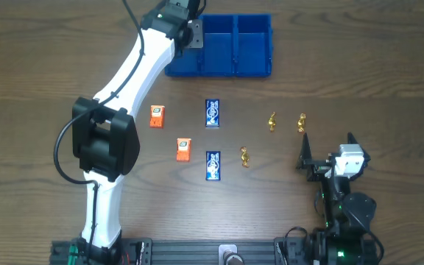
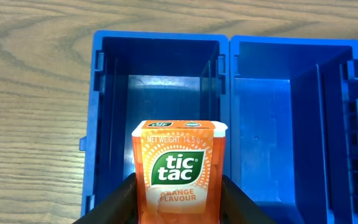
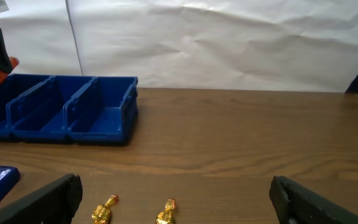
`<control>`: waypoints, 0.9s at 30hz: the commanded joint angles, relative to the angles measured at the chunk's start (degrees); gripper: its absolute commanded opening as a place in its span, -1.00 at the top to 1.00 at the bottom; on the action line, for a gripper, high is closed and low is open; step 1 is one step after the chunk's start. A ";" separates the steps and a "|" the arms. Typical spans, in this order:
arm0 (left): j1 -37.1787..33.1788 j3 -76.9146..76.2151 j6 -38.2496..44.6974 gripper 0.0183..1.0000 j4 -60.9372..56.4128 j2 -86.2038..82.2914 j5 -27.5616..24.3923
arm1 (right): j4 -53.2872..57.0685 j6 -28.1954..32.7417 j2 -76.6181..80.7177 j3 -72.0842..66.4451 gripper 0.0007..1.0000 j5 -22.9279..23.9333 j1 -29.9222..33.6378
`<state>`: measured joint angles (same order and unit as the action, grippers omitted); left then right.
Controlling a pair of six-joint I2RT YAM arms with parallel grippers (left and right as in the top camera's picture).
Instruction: Sort Candies Into Trays
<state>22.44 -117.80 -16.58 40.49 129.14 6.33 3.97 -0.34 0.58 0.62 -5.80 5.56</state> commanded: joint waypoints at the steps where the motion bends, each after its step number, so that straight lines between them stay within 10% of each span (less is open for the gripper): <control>1: -1.90 -1.44 -0.81 0.23 0.04 -0.13 0.00 | 0.15 0.83 -0.39 -0.20 -1.00 -0.31 0.26; 4: -2.19 -1.44 -0.81 0.08 0.20 -0.13 0.02 | 0.15 0.83 -0.39 -0.17 -1.00 -0.31 0.26; 8: -2.29 -1.14 -0.26 -1.00 1.42 -2.58 0.33 | 0.15 0.85 -0.39 -0.20 -1.00 -0.31 0.26; 17: -1.79 49.40 -5.35 -1.00 -8.70 -47.82 1.53 | 0.15 0.85 -0.39 -0.20 -1.00 -0.31 0.26; 27: -1.86 66.53 -3.96 -1.00 -23.69 -37.18 1.22 | 0.15 0.83 -0.39 -0.20 -1.00 -0.31 0.26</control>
<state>20.62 -50.92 -20.99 18.79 87.96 7.44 3.97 -0.32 0.47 0.60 -5.82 5.56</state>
